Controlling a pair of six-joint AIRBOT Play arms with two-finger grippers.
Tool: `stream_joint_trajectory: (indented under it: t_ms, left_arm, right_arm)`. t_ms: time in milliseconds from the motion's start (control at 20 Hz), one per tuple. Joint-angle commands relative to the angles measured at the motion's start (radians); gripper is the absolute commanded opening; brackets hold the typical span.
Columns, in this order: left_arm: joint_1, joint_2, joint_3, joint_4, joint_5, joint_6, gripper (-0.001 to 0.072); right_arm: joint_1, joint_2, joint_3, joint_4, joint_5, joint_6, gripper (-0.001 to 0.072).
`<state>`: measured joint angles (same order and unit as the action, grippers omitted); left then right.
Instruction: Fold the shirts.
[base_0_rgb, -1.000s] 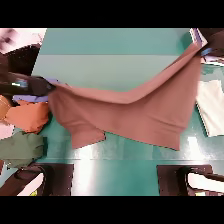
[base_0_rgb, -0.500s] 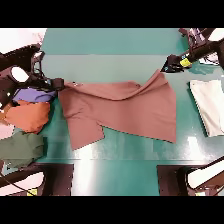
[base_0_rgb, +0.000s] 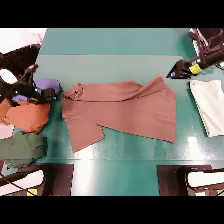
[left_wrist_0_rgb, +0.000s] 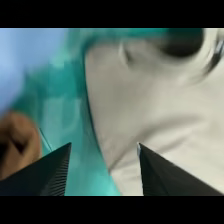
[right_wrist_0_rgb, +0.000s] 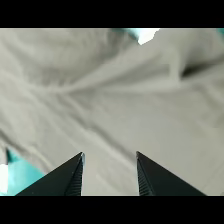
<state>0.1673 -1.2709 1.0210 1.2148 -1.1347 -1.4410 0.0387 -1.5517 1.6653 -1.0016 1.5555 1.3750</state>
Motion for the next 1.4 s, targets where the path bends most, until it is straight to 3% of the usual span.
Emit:
stream_joint_trajectory:
  t_ms: [0,400,450,500,550,650,900,1100,1350]
  left_arm:
    - [0.007,0.036,-0.158,-0.077,0.017,0.019,0.0499]
    - [0.007,0.027,-0.294,-0.296,0.174,0.122,0.0495]
    - [0.007,0.027,-0.294,-0.329,0.173,0.152,0.0313]
    - [0.007,0.028,-0.293,-0.346,0.174,0.167,0.0082]
    - [0.007,0.031,-0.288,-0.348,0.173,0.166,0.0027]
    - [0.007,0.053,-0.273,-0.343,0.146,0.166,0.0026]
    - [0.007,0.182,-0.247,-0.314,0.131,0.167,0.0026]
    - [0.007,0.196,-0.247,-0.313,0.121,0.167,0.0026]
    - [0.007,0.196,-0.247,-0.312,0.119,0.167,0.0026]
  right_arm:
    - [-0.039,0.126,-0.172,0.042,-0.036,-0.033,0.0384]
    - [-0.042,0.245,-0.368,0.041,-0.102,-0.035,0.0383]
    - [-0.046,0.253,-0.383,0.037,-0.106,-0.035,0.0383]
    - [-0.057,0.264,-0.408,0.038,-0.104,-0.035,0.0383]
    - [-0.076,0.28,-0.441,0.03,-0.099,-0.034,0.0383]
    - [-0.135,0.325,-0.534,0.019,-0.085,-0.034,0.0384]
    - [-0.361,0.457,-0.872,-0.184,-0.076,-0.003,0.0386]
    - [-0.463,0.436,-1.054,-0.167,-0.125,-0.004,0.0385]
    - [-0.37,0.342,-1.107,-0.031,-0.21,-0.035,0.0384]
